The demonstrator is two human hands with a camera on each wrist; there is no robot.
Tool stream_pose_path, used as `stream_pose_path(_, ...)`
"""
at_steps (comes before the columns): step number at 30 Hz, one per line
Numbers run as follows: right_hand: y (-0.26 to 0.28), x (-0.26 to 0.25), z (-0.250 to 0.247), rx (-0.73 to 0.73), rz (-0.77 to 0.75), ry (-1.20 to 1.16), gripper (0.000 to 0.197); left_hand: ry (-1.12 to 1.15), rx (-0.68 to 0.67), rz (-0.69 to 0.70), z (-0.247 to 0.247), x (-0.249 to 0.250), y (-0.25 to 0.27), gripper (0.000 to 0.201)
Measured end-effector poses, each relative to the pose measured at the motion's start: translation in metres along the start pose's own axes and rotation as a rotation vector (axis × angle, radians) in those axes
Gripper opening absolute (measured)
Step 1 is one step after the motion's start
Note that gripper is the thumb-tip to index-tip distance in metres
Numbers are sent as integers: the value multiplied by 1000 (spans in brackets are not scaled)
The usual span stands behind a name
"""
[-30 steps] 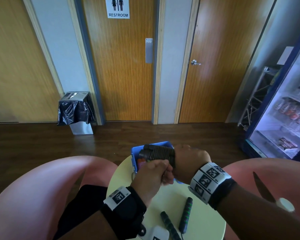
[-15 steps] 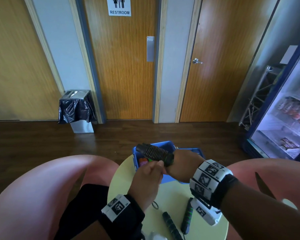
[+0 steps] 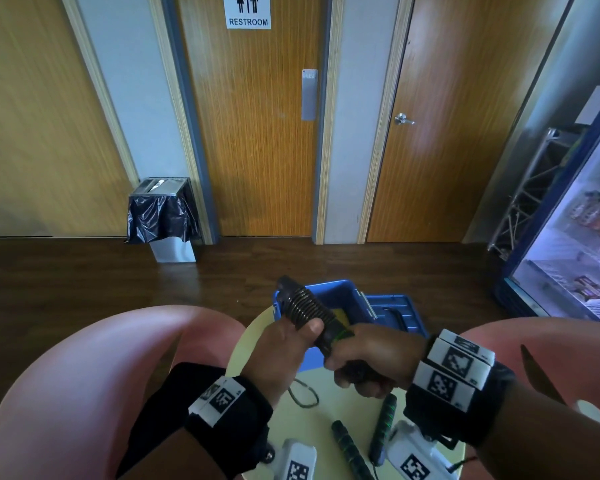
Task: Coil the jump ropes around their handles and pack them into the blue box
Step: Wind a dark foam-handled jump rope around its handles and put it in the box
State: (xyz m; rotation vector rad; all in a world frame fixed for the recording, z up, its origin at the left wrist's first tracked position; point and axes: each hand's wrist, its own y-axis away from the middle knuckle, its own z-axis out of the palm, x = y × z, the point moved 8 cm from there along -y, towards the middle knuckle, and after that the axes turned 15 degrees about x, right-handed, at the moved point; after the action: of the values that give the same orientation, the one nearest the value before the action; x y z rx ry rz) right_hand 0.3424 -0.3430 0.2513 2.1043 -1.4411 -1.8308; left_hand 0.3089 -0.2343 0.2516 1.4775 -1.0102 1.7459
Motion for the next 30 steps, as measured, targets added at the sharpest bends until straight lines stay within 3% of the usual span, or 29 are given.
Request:
stream_pose_path(3,3,-3,8,-78,1,-256,53,172,39,-68,-7,-4,-12,34)
stream_pose_path(5,4,-5,11,-86,5,-396,57,154,88,-88,-10,-9,-19,40)
stream_pose_path(8,5,0,13,-81,53,-505,46,93,143,-56,-9,-7,-24,42)
stream_pose_path(11,9,3,11,-113,60,-576,38,64,82,-4,-5,-4,-22,48)
stream_pose_path(15,18,3,11,-215,15,-681,40,125,27,10,-3,-1,-17,36)
stream_pose_path(19,30,-4,17,-348,-55,-750,43,52,-7,35,-7,-2,-11,62)
stream_pose_path(21,36,-10,16,-394,-110,-761,44,37,-42,35,-5,5,-6,65)
stream_pose_path(25,48,-21,8,-491,-203,-763,46,43,-234,160,8,46,7,27)
stream_pose_path(28,63,-29,5,-602,-254,-733,45,-96,-342,257,5,62,9,23)
stream_pose_path(30,71,-33,1,-598,-304,-667,46,-221,-389,330,3,74,7,24)
